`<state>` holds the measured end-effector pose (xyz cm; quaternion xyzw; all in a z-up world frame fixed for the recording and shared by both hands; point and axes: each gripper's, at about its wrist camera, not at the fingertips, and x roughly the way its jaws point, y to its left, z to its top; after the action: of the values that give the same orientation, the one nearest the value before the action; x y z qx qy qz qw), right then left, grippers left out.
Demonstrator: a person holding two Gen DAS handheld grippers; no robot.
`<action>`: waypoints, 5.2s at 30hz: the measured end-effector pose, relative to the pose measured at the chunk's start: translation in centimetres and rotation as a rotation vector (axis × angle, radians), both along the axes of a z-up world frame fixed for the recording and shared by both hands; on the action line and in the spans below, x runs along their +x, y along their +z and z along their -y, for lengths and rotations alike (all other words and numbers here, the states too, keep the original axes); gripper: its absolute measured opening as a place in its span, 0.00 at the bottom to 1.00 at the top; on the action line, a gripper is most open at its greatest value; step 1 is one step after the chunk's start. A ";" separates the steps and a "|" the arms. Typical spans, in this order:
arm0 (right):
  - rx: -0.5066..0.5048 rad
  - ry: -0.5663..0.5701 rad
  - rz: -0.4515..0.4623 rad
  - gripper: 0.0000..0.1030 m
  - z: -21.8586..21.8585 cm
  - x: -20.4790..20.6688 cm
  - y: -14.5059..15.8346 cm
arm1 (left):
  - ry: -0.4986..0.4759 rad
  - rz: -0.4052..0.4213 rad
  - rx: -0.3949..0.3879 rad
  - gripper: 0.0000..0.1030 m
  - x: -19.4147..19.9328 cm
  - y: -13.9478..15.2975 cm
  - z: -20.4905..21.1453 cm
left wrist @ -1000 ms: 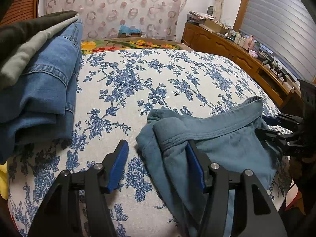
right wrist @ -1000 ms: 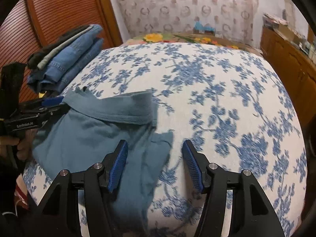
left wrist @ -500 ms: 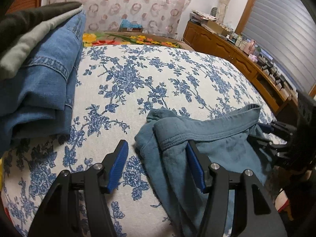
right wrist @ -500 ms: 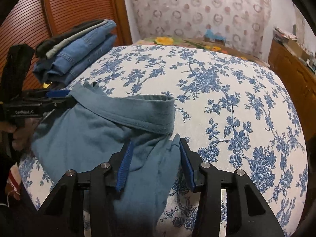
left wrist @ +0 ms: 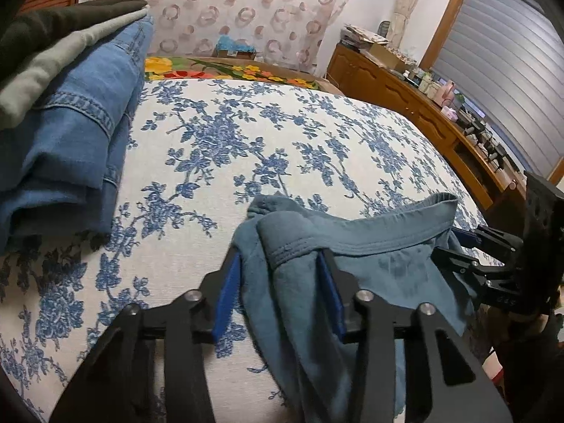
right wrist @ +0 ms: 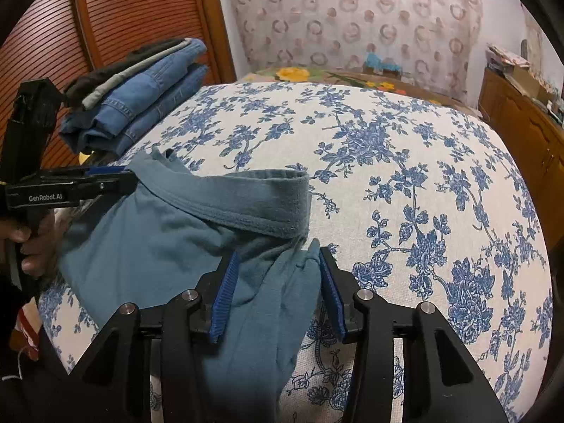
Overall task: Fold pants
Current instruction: 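Grasp the shorts' waistband edge with the right gripper and lift it, then lift the folded teal shorts with the right gripper and carry them toward the clothes stack, then lower the teal shorts onto the folded jeans stack and open the right gripper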
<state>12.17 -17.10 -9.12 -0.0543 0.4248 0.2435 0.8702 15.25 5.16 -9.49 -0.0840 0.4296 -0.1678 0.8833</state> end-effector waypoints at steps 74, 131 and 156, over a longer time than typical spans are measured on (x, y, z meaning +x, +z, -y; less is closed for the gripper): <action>0.143 0.221 0.334 0.11 -4.5 1.8 15.4 | 0.110 0.447 0.126 0.10 -4.6 15.6 -1.8; 0.084 0.604 0.446 0.04 -29.8 18.5 17.7 | 0.498 0.474 0.133 0.09 -1.4 13.8 -16.4; 0.063 0.578 0.259 0.26 -30.3 20.8 12.9 | 0.609 0.351 0.164 0.29 -1.6 9.4 -17.5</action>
<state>33.01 13.18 3.74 -0.1765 0.2698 0.4849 0.8130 13.65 22.62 -0.13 -0.1071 0.2388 0.1263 0.9569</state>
